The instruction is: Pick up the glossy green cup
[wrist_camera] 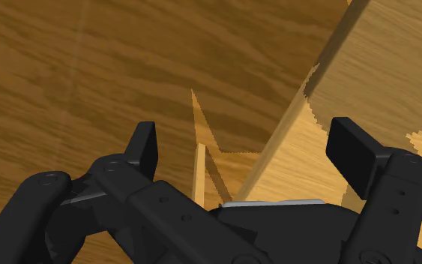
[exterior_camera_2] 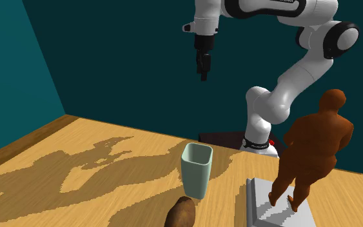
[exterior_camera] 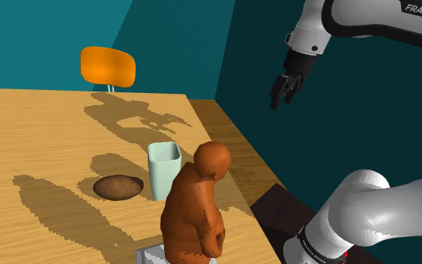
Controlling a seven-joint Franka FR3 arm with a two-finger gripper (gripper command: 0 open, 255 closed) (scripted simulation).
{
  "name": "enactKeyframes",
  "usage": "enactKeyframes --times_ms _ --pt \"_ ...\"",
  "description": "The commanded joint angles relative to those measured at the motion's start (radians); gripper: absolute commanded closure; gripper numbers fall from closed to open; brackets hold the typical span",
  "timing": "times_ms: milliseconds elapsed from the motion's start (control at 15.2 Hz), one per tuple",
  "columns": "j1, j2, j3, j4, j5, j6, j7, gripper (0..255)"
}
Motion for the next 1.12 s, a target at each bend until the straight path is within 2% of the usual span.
enactKeyframes --times_ms 0,528,1056 --pt "0.0 0.0 0.0 0.0 0.0 0.0 0.0 0" --pt "0.049 0.082 0.163 0.005 0.117 0.081 0.191 0" --pt "0.081 0.235 0.325 0.084 0.193 0.173 0.377 0"
